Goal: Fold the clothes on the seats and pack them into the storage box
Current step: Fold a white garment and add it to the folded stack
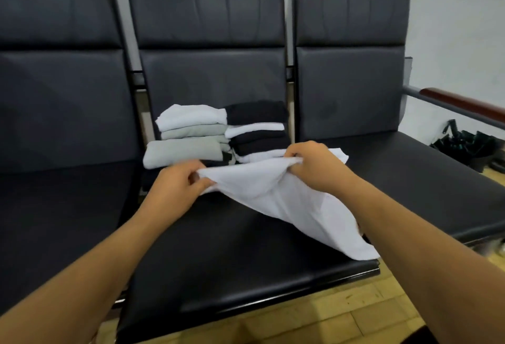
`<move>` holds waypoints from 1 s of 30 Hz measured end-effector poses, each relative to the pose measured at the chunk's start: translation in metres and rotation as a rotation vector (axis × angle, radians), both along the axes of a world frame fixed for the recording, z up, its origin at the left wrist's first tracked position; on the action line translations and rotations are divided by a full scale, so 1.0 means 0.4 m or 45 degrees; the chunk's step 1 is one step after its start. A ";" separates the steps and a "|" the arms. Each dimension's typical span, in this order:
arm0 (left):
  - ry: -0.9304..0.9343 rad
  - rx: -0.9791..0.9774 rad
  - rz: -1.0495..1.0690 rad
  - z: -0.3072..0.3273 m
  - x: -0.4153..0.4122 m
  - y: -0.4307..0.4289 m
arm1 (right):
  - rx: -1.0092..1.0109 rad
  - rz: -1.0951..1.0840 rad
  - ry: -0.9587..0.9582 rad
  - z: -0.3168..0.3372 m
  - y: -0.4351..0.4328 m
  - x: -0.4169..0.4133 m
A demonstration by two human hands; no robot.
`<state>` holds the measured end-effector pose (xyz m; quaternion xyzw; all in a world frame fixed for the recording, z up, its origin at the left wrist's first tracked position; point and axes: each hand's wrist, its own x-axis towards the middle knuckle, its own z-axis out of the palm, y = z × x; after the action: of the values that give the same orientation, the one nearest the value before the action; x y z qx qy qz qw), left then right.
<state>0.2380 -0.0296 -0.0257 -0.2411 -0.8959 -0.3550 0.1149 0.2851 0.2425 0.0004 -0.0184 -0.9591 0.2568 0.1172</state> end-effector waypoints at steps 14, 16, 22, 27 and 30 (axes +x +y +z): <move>-0.333 0.222 -0.170 0.120 0.052 -0.132 | -0.982 -0.035 0.073 0.028 -0.089 0.027; -0.470 -0.316 -0.180 0.112 0.036 -0.159 | -1.064 -0.070 0.123 0.031 -0.070 0.021; -0.912 0.379 -0.273 0.036 0.024 -0.189 | -1.035 0.065 -0.217 -0.023 -0.010 0.003; -0.777 0.596 -0.074 0.026 0.016 -0.190 | -0.566 0.235 -0.737 -0.058 0.039 0.008; -0.648 0.364 -0.076 0.032 0.002 -0.193 | -0.913 0.152 -0.423 -0.085 0.047 -0.003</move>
<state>0.2389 -0.1067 -0.0127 -0.1519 -0.8294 -0.5299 -0.0912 0.2840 0.2614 -0.0338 -0.0435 -0.8139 0.5754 -0.0685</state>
